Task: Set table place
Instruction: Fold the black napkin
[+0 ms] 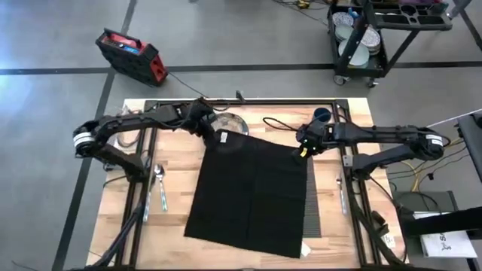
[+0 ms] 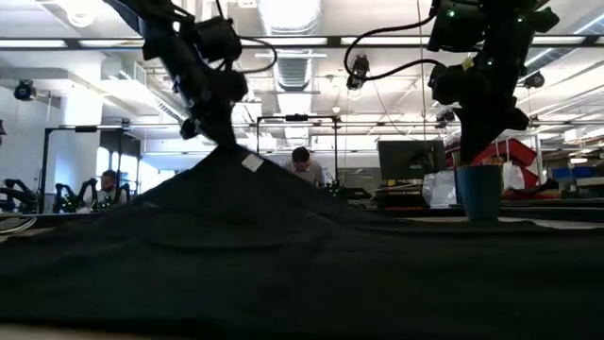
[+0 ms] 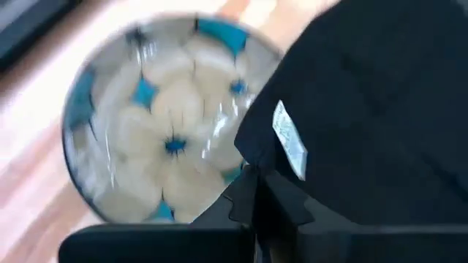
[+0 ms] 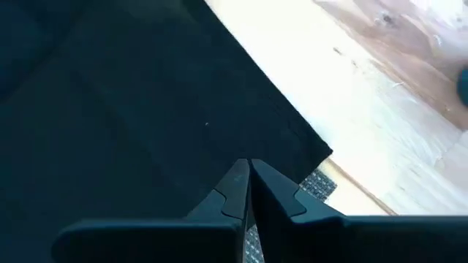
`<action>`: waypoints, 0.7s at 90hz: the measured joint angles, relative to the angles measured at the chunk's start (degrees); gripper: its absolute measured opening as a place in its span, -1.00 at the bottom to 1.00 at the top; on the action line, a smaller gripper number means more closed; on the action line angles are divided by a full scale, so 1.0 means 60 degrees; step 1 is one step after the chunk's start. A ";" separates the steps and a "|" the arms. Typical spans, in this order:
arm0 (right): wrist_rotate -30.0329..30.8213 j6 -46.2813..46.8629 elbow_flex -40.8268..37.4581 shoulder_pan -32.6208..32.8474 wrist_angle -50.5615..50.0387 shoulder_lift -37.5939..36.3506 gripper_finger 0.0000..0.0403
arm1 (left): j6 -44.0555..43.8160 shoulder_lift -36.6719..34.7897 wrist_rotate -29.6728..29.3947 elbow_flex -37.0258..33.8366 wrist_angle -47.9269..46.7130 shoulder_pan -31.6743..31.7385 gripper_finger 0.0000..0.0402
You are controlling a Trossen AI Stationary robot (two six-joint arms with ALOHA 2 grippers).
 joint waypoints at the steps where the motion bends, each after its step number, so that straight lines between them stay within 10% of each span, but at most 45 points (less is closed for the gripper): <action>1: -0.0042 -0.0034 0.0000 -0.0014 0.0022 0.0000 -1.00 | -0.0007 0.0003 0.0000 0.0031 0.0013 -0.0001 -1.00; 63: 0.0205 0.0188 0.0000 -0.0021 0.0728 -0.0004 -1.00 | 0.1511 0.4969 -0.1079 0.5904 -0.1856 0.0142 -1.00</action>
